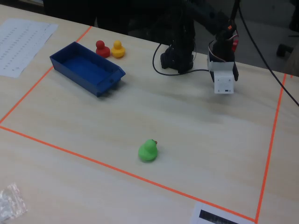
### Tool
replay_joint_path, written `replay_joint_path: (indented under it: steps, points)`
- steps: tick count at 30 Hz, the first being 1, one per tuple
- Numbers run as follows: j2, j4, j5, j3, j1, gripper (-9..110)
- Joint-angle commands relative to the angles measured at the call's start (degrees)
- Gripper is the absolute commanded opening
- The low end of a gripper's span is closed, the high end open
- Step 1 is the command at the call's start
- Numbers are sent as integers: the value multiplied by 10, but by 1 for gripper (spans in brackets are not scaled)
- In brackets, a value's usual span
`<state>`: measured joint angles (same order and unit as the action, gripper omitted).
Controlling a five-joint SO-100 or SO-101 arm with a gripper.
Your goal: Grasp blue duck and put it into box.
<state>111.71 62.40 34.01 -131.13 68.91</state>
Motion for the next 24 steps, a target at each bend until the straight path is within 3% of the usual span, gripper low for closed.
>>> replay_joint_path:
  steps: [1, 8, 12, 19, 24]
  points:
    - [-2, -33, -13, -15, -3, 35]
    - [-18, -71, -16, -62, -5, 27]
    - [-17, -66, -27, -66, -11, 0]
    - [50, -16, -18, -81, -53, 0]
    - [166, 60, 47, -65, -134, 0]
